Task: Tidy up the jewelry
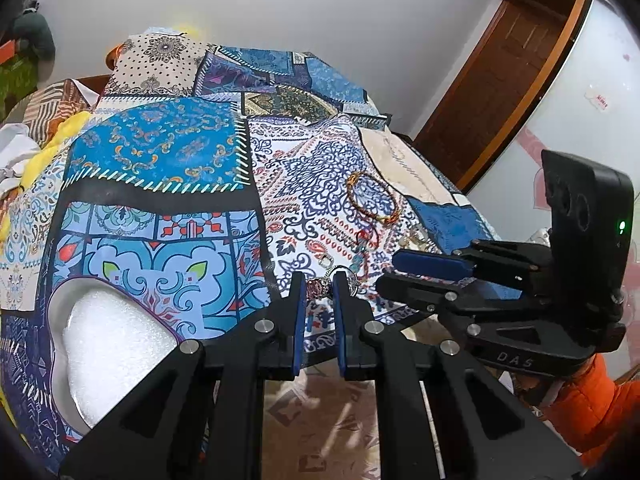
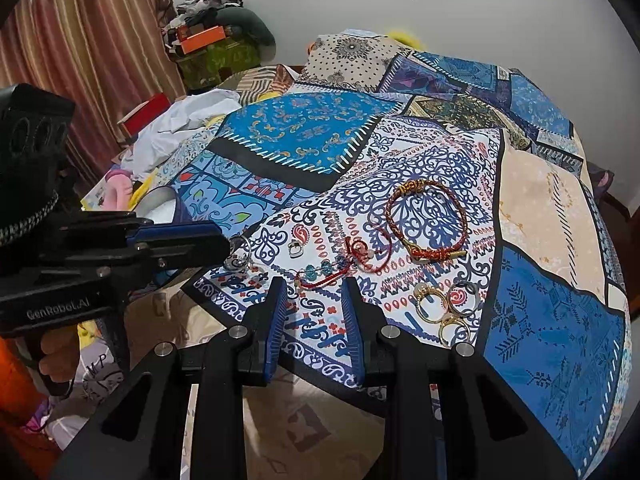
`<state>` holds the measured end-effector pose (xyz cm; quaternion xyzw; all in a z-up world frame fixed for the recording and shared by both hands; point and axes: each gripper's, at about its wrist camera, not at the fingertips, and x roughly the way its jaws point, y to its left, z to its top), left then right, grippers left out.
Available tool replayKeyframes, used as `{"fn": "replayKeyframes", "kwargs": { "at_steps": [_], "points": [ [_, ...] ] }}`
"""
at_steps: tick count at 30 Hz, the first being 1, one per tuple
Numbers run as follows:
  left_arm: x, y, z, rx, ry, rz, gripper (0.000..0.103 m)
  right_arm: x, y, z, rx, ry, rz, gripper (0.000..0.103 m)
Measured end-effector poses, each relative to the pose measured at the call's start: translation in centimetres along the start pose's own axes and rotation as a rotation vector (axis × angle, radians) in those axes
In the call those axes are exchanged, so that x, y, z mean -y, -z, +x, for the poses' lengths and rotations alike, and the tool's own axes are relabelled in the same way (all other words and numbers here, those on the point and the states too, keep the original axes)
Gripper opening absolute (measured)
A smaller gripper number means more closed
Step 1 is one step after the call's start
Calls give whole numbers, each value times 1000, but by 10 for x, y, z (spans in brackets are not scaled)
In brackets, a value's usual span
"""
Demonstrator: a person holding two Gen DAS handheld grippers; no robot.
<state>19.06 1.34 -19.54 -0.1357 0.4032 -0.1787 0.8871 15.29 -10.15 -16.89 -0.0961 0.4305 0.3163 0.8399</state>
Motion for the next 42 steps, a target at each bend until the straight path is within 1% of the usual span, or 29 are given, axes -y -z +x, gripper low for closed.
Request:
{"fn": "replayKeyframes", "kwargs": {
  "at_steps": [7, 10, 15, 18, 19, 20, 23, 29, 31, 34, 36, 38, 40, 41, 42],
  "points": [
    [11, -10, -4, 11, 36, 19, 11, -4, 1, -3, 16, -10, -31, 24],
    [16, -12, -5, 11, 42, 32, 11, -5, 0, -5, 37, -10, -34, 24],
    [21, -15, -6, 4, 72, 29, 11, -5, -2, -3, 61, -5, -45, 24],
    [21, -15, -4, -9, 83, 22, 11, -4, -2, -4, 80, -19, -29, 18],
    [20, -15, -4, -11, 81, 20, 11, -3, -2, -5, 88, -25, -23, 13],
    [20, -14, -4, -14, 81, 17, 11, -2, -2, -6, 94, -27, -18, 11],
    [19, -13, -2, -19, 73, 13, 11, -1, -2, -7, 110, -35, -1, 9],
    [17, -8, 4, -38, 22, 23, 11, 9, -2, -13, 152, -70, 82, 7],
    [16, -6, 7, -48, 23, 22, 11, 11, -3, -16, 164, -74, 94, 7],
    [15, -6, 8, -47, 21, 17, 11, 9, -3, -15, 147, -68, 73, 7],
    [13, -8, 6, -41, 19, 11, 11, 6, -1, -14, 118, -69, 42, 7],
    [11, -11, 3, -31, 19, 3, 11, 6, 4, -14, 103, -86, 32, 7],
    [9, -15, 0, -24, 31, -5, 11, 6, 6, -14, 90, -90, 22, 10],
    [9, -17, -2, -19, 37, -8, 12, 6, 7, -13, 85, -82, 15, 16],
    [10, -18, -4, -15, 39, -7, 12, 5, 7, -12, 79, -74, 8, 28]
  ]
}}
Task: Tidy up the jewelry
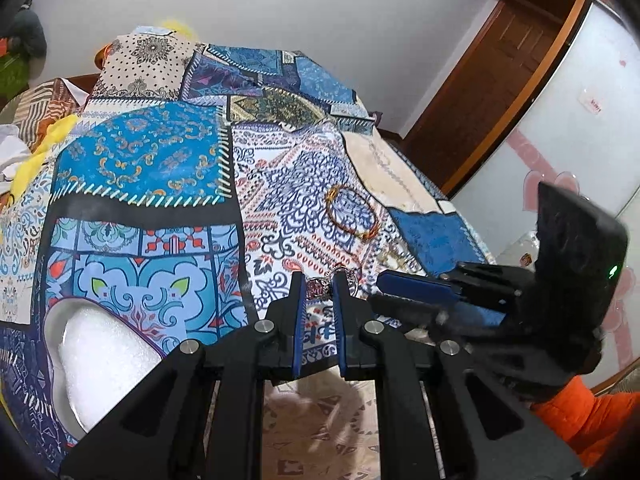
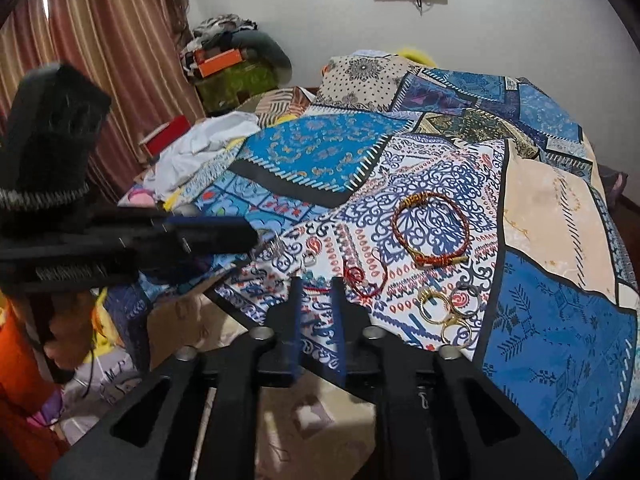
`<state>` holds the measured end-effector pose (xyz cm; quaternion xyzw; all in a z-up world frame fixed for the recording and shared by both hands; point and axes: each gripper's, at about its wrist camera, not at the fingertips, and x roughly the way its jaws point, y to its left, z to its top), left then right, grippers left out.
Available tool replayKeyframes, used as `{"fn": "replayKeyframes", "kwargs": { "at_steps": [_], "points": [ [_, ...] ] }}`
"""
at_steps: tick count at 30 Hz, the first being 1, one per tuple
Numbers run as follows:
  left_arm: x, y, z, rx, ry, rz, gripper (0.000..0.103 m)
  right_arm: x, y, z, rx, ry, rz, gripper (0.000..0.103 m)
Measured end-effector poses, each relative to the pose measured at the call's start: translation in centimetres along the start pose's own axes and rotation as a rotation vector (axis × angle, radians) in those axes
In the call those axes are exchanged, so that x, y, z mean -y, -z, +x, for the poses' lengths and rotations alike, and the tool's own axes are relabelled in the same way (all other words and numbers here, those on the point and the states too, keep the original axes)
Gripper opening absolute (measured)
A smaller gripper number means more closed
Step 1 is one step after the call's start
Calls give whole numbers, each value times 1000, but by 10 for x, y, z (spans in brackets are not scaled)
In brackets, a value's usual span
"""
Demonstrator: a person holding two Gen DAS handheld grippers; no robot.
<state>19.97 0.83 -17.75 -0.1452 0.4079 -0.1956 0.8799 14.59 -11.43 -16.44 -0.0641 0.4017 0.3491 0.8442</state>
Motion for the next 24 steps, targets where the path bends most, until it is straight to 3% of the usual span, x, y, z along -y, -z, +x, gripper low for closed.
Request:
{"fn": "replayKeyframes", "kwargs": {
  "at_steps": [2, 12, 13, 15, 17, 24],
  "points": [
    [3, -3, -3, 7, 2, 8, 12, -2, 0, 1, -2, 7, -15, 45],
    [22, -6, -12, 9, 58, 50, 12, -11, -4, 10, 48, 73, -66, 46],
    [24, -6, -14, 11, 63, 56, 12, -9, -4, 11, 49, 79, -57, 44],
    [27, -6, -16, 11, 73, 62, 12, -4, -4, 12, 53, 75, -28, 25],
    [29, -6, -16, 8, 82, 66, 11, 3, -5, 12, 55, 50, 17, 15],
    [24, -2, -10, -7, 66, 45, 12, 20, -7, -5, 147, 25, 136, 8]
  ]
}}
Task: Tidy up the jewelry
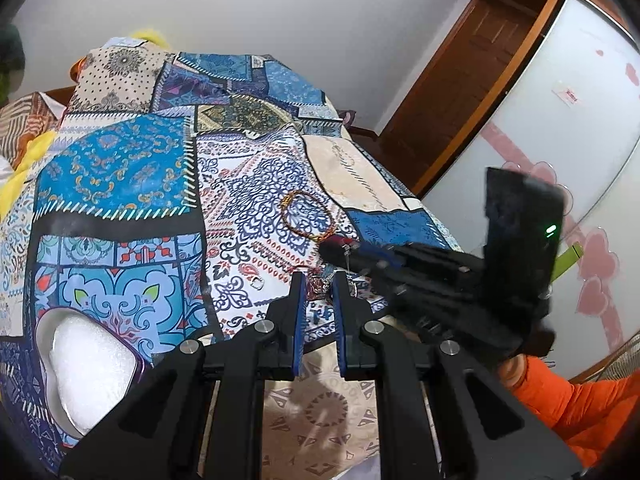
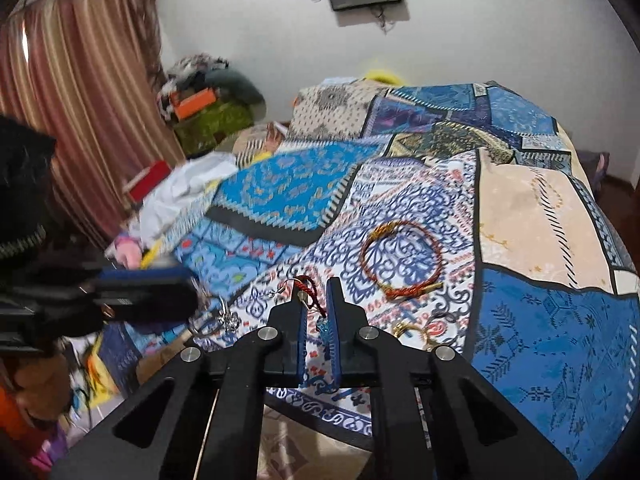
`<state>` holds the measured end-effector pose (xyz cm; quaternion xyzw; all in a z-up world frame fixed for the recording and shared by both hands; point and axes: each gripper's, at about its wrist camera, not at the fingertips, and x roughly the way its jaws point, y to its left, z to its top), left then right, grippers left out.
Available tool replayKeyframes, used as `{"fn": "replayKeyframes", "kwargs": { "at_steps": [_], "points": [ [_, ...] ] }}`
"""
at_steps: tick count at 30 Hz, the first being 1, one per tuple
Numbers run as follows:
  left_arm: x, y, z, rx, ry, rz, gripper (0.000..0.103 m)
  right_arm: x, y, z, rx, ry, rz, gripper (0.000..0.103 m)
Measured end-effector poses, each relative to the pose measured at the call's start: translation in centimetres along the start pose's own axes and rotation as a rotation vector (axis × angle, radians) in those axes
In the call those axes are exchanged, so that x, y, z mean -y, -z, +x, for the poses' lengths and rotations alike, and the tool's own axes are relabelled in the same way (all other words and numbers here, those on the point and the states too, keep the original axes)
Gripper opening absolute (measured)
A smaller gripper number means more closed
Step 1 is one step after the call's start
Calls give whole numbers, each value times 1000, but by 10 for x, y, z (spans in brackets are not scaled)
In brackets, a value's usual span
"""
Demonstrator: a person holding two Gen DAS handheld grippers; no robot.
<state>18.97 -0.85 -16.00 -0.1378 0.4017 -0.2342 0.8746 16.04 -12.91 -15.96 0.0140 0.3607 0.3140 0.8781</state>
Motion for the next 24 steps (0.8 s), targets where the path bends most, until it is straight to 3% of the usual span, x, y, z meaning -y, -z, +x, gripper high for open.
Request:
{"fn": "replayKeyframes", "kwargs": {
  "at_steps": [9, 14, 24],
  "points": [
    [-9, 8, 19, -41, -67, 5, 11, 2, -6, -13, 63, -38, 43, 7],
    [-18, 12, 31, -67, -87, -14, 5, -2, -6, -16, 64, -58, 27, 7],
    [-23, 12, 30, -62, -128, -8, 6, 4, -7, -15, 40, 7, 10, 7]
  ]
}}
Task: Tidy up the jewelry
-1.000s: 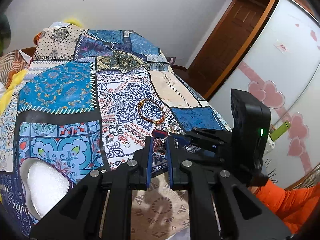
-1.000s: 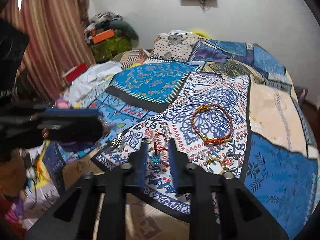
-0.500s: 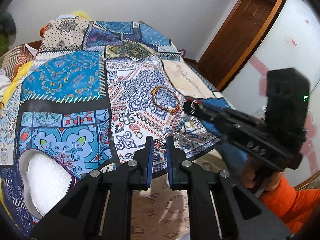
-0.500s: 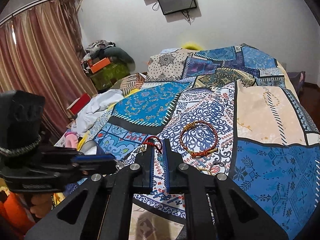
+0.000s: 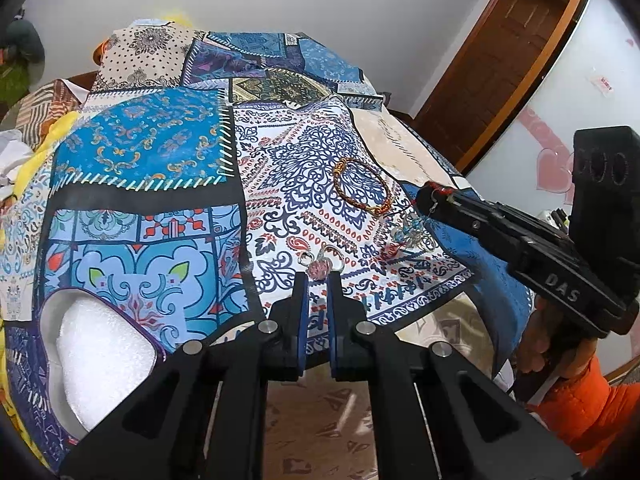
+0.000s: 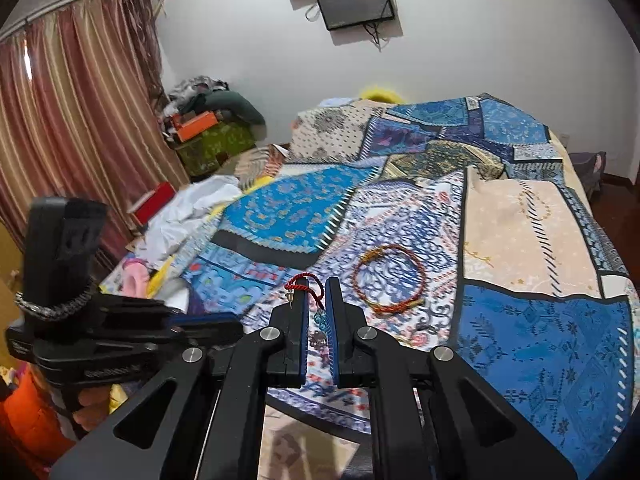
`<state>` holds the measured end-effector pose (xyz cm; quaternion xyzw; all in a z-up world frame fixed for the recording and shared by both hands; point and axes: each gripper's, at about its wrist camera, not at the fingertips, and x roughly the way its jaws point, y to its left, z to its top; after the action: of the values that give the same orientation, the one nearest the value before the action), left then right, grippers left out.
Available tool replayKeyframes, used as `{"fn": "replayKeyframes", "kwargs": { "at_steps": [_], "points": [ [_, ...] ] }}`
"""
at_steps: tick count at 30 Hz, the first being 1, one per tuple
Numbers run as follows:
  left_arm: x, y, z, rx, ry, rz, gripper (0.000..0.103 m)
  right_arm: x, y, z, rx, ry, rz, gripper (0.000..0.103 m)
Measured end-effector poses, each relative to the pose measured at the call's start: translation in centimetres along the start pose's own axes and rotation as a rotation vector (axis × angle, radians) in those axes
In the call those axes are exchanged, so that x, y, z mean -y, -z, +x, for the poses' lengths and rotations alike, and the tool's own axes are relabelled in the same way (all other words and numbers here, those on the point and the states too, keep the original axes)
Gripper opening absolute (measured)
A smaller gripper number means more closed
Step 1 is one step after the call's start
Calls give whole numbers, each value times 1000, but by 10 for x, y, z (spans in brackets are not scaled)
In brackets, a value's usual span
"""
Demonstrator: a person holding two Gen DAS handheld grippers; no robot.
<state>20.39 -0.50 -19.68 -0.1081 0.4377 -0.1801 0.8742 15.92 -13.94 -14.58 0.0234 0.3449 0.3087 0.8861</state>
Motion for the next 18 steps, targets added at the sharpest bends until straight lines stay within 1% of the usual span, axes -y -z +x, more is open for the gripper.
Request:
{"fn": "replayKeyframes", "kwargs": {
  "at_steps": [2, 4, 6, 9, 10, 11, 15, 18],
  "points": [
    [1, 0, 2, -6, -3, 1, 8, 4, 2, 5, -32, 48, -7, 7],
    [1, -1, 5, -16, -2, -1, 9, 9, 5, 12, -90, 81, -16, 7],
    [2, 0, 9, -27, 0, -3, 10, 14, 11, 14, -129, 107, -17, 7],
    [3, -1, 14, -31, 0, -8, 20, 20, 19, 10, -165, 133, -24, 7],
    [3, -2, 15, -30, 0, -10, 25, 22, 21, 8, -175, 142, -29, 7],
    [4, -3, 16, -27, 0, -11, 27, 24, 24, 6, -182, 150, -34, 7],
    [5, -8, 21, -22, -2, -9, 27, 31, 28, -3, -197, 185, -49, 7],
    [4, -11, 30, -33, -6, -20, 27, 34, 28, -6, -206, 189, -43, 7]
  ]
}}
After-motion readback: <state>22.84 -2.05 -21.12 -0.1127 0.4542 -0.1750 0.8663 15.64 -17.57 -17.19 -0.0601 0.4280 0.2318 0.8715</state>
